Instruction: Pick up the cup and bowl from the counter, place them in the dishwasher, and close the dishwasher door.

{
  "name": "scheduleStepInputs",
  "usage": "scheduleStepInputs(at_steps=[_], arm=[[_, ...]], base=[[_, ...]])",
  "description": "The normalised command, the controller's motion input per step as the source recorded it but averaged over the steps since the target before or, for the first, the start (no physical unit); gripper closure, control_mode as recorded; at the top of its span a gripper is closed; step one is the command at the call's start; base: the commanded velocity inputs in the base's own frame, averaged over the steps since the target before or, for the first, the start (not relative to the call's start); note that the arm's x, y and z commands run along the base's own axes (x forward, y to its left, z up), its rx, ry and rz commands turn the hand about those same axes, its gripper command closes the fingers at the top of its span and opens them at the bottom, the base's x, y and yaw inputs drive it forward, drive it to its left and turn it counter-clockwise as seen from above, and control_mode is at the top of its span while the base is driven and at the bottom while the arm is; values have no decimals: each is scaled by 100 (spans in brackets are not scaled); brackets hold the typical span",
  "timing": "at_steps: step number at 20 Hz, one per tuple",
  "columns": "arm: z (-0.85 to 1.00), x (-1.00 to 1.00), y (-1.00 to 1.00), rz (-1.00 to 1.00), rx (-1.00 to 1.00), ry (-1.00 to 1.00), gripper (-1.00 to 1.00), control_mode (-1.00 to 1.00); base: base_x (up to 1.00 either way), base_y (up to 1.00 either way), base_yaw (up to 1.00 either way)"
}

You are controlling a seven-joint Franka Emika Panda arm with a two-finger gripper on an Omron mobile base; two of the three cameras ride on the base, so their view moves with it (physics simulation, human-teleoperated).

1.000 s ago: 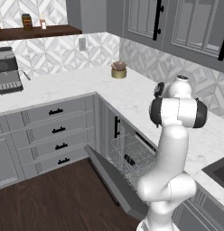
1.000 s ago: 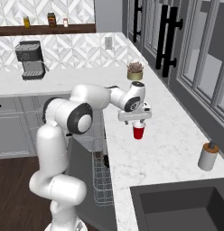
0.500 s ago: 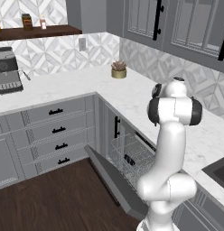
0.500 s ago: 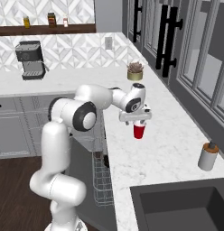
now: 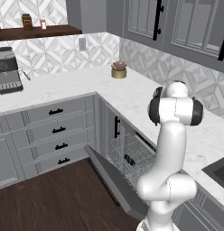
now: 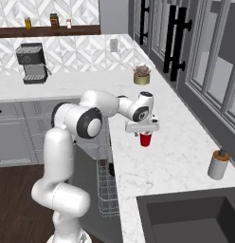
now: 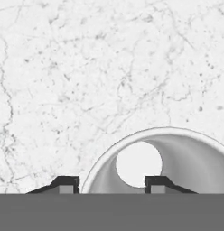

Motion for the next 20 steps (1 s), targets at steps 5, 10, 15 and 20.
scheduleStepInputs(at_steps=[5, 10, 15, 20], arm=[[-24, -20, 0, -1, 0, 5, 100, -100], [32, -55, 3, -1, 0, -26, 100, -100], [47, -87, 63, 0, 0, -10, 100, -100], [32, -91, 100, 0, -2, 1, 100, -100]], base=[[0, 0, 0], [0, 0, 0], [0, 0, 0], [0, 0, 0]])
